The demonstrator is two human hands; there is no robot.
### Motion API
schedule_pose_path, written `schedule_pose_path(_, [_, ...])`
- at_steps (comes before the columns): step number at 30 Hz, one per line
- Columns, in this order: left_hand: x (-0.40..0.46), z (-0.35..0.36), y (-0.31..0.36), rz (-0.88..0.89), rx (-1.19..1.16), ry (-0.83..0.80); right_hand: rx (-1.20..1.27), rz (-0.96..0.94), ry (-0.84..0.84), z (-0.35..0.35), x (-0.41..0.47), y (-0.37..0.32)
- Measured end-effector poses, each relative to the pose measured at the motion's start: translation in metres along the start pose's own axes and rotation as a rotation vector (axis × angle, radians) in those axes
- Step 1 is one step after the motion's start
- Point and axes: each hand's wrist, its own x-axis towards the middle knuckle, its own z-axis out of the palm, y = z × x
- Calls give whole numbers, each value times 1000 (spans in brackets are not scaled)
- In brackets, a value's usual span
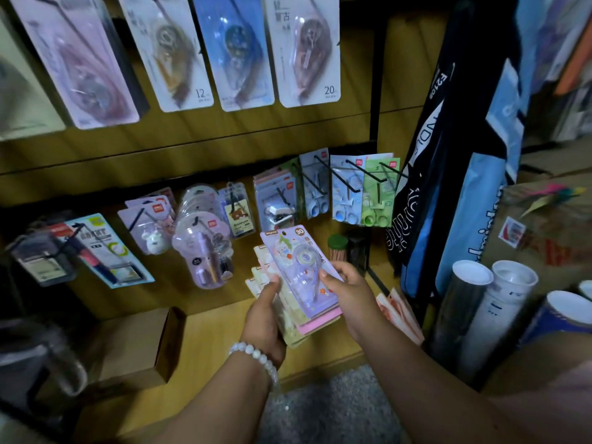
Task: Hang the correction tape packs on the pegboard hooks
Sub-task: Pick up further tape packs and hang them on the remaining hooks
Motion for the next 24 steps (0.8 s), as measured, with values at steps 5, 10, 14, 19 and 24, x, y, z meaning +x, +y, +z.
schedule_pose_path(5, [-8,4,10,26,-23,18,59,-30,84,4,-5,-10])
schedule_pose_path(10, [-16,13,19,45,-15,6,22,-81,241,10,-10,-19])
schedule_pose_path(14, [-19,18,23,56,-38,-21,31,-142,277,15,-13,-33])
schedule_pose_path(19, [-22,21,29,70,-48,-53,56,-115,261,24,-15,-40])
schedule_pose_path(24, [-24,19,32,65,-52,-58,101,-103,270,30,-15,-42])
